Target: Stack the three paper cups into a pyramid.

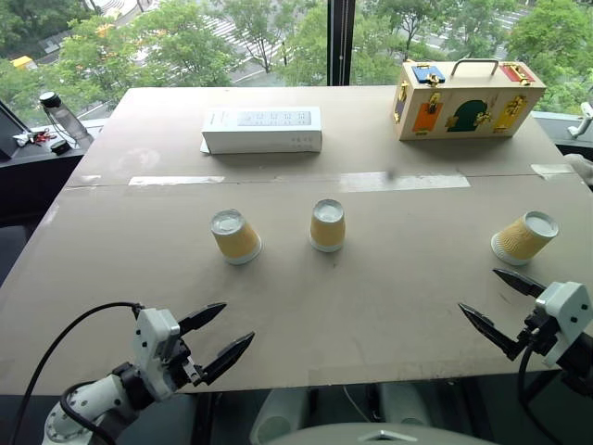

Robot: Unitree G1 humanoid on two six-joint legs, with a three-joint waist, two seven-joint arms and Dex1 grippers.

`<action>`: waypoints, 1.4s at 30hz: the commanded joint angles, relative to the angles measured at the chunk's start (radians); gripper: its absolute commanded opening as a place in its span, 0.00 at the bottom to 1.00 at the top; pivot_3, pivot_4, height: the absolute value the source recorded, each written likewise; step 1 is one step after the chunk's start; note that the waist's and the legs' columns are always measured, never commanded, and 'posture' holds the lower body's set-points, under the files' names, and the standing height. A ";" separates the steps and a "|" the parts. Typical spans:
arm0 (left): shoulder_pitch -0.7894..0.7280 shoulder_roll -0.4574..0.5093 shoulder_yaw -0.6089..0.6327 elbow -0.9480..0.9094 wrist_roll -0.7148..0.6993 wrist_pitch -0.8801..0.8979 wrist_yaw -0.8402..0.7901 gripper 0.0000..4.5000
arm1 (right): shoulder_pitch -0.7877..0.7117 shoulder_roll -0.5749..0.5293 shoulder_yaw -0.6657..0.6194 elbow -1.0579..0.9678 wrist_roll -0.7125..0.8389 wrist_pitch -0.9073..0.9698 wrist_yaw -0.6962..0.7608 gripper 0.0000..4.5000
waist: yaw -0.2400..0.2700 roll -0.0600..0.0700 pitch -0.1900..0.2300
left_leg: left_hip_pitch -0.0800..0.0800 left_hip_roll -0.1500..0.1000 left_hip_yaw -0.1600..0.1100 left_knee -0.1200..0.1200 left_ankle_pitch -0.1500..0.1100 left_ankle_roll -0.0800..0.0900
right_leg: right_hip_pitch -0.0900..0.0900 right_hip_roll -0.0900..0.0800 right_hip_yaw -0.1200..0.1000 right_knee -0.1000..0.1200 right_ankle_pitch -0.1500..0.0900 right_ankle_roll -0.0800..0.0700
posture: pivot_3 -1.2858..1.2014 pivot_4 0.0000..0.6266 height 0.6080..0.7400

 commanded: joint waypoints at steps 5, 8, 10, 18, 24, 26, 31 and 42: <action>-0.053 -0.016 0.007 0.022 -0.016 -0.071 -0.068 1.00 | -0.142 0.014 0.103 -0.125 0.023 0.135 -0.132 0.98 | -0.003 0.001 0.000 | 0.001 0.002 0.001 0.000 0.000 0.000 | 0.000 -0.001 -0.003 0.000 0.000 0.000 | 0.52 0.24 1.00; -0.075 -0.013 0.000 0.003 -0.029 -0.056 -0.076 1.00 | -0.197 0.008 0.141 -0.141 0.008 0.185 -0.166 0.98 | 0.001 0.000 0.000 | 0.000 0.002 0.001 0.000 0.000 0.000 | 0.000 -0.001 -0.005 0.000 0.000 0.000 | 0.52 0.24 1.00; -0.084 -0.005 -0.016 -0.014 -0.022 -0.062 -0.094 1.00 | -0.249 -0.001 0.183 -0.149 -0.023 0.223 -0.198 0.98 | 0.001 0.000 0.000 | -0.001 0.002 -0.001 0.000 0.000 0.000 | 0.000 0.001 -0.007 -0.002 0.001 -0.001 | 0.52 0.24 1.00; -0.155 0.030 -0.043 -0.152 -0.080 0.013 -0.065 1.00 | -0.380 0.035 0.118 -0.013 -0.170 0.198 -0.393 0.98 | 0.003 0.001 0.001 | -0.003 0.001 -0.003 0.003 0.000 -0.001 | 0.000 0.002 -0.010 -0.002 0.003 -0.004 | 0.52 0.24 1.00; -0.250 0.105 -0.064 -0.260 -0.157 0.140 -0.029 1.00 | -0.436 0.047 0.008 0.097 -0.262 0.215 -0.549 0.98 | -0.001 0.004 0.002 | -0.002 0.000 -0.003 0.003 0.000 -0.001 | 0.000 0.003 -0.009 -0.001 0.005 -0.002 | 0.52 0.24 1.00; -0.276 0.137 -0.071 -0.283 -0.179 0.173 -0.036 1.00 | -0.454 0.062 -0.033 0.118 -0.238 0.258 -0.576 0.98 | -0.001 0.004 0.002 | -0.002 0.000 -0.003 0.003 0.000 -0.001 | 0.000 0.003 -0.009 0.000 0.005 -0.003 | 0.52 0.24 1.00; -0.350 0.171 -0.094 -0.323 -0.232 0.252 -0.006 1.00 | -0.503 0.070 -0.070 0.148 -0.211 0.348 -0.607 0.98 | -0.005 0.006 0.003 | -0.001 0.000 -0.002 0.003 0.000 -0.001 | 0.000 0.004 -0.008 0.000 0.005 -0.003 | 0.52 0.24 1.00; -0.388 0.168 -0.105 -0.357 -0.256 0.312 0.041 1.00 | -0.597 0.123 -0.115 0.149 -0.062 0.595 -0.636 0.98 | -0.003 0.007 0.003 | -0.001 0.000 0.000 0.003 0.000 -0.001 | 0.000 0.004 -0.006 0.000 0.005 -0.003 | 0.52 0.24 1.00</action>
